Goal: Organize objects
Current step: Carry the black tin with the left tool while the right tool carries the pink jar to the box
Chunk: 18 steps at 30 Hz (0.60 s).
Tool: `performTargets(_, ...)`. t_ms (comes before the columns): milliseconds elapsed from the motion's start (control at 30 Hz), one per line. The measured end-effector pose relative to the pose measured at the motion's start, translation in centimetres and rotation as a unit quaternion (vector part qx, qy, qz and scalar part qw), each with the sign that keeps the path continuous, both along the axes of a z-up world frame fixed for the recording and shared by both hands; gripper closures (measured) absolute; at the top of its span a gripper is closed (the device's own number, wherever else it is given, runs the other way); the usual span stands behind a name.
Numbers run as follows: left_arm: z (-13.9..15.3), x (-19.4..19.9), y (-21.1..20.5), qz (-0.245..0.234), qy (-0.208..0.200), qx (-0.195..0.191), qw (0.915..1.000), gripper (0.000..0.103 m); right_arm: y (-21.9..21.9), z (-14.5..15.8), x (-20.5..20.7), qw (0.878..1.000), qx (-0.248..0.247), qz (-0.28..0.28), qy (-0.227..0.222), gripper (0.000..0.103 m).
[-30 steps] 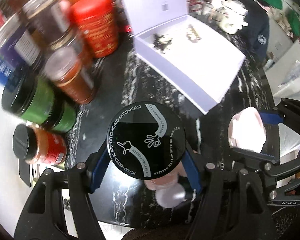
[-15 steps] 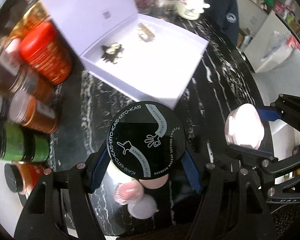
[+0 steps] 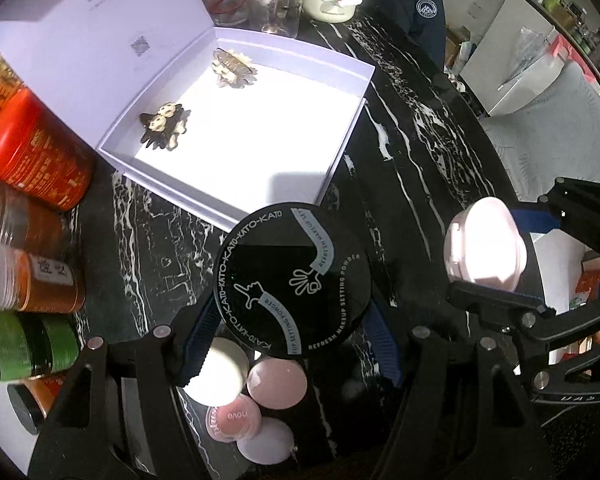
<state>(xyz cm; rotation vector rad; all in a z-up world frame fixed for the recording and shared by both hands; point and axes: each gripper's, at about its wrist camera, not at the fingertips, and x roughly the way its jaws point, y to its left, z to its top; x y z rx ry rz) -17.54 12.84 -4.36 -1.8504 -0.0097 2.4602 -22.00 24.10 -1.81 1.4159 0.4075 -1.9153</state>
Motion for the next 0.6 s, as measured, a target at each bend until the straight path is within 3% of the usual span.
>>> performTargets(600,-1.9,-5.6,-2.6,0.019,-0.018,0.002,0.9997,0.037,-3.2,-1.8,-6.9,0.999,0.015,0.033,-0.004,0.043)
